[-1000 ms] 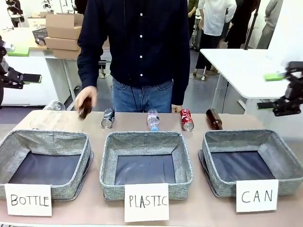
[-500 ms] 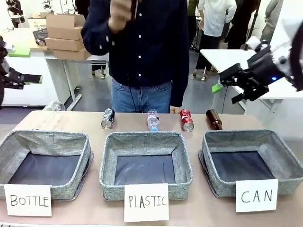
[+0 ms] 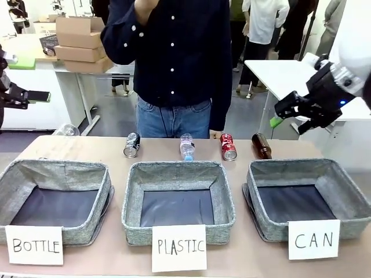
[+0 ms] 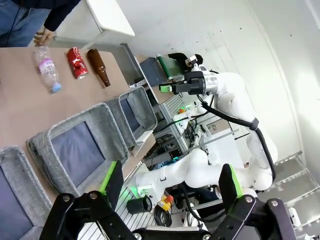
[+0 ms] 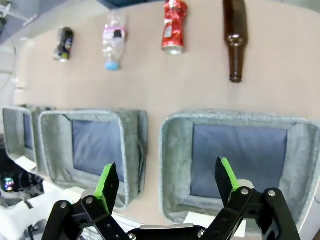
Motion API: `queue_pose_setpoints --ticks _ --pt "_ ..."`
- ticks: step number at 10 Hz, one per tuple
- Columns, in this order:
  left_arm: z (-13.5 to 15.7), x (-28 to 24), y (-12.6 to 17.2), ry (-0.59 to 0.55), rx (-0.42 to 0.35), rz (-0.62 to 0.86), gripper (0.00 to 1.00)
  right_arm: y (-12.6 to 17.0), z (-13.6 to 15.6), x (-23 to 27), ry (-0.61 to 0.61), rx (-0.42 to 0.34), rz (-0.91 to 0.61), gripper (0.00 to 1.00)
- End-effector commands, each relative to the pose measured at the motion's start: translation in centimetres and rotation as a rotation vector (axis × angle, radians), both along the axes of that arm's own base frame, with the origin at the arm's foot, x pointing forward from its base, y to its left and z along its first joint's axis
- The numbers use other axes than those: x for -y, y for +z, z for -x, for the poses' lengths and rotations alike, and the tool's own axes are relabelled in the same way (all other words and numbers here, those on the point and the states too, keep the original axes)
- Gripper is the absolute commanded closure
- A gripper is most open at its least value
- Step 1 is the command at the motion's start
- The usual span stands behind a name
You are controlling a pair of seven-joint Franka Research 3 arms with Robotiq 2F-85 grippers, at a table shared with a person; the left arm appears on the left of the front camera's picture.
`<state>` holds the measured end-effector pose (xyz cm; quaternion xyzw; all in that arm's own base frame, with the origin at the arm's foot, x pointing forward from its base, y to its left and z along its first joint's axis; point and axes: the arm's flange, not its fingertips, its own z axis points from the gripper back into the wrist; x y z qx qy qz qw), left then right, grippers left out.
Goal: Sort the can waste into the basket.
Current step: Pick up the can waste from the table and place it in the right Fabric basket.
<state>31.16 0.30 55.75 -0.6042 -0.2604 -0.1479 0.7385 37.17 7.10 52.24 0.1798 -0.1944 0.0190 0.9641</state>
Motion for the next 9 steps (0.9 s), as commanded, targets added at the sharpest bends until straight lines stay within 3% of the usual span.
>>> queue_pose_setpoints --ticks 1,3,4,5,9 --pt "-0.2 0.2 0.1 -0.005 0.026 0.021 0.0 -0.5 -7.7 -3.2 0.073 0.023 0.097 0.0" --pt "-0.2 0.2 0.1 -0.005 0.026 0.021 0.0 -2.3 -16.4 -8.3 0.163 -0.011 0.243 0.0" --pt "-0.2 0.2 0.1 -0.005 0.026 0.021 0.0 -4.1 -19.3 -9.8 0.158 -0.031 0.255 0.0" --pt "-0.2 0.2 0.1 -0.005 0.026 0.021 0.0 -6.2 -21.5 -11.1 0.15 -0.082 0.301 0.0" --pt "-0.2 0.2 0.1 -0.005 0.026 0.021 0.0 -13.9 -26.3 -14.6 0.161 -0.122 0.335 0.0"
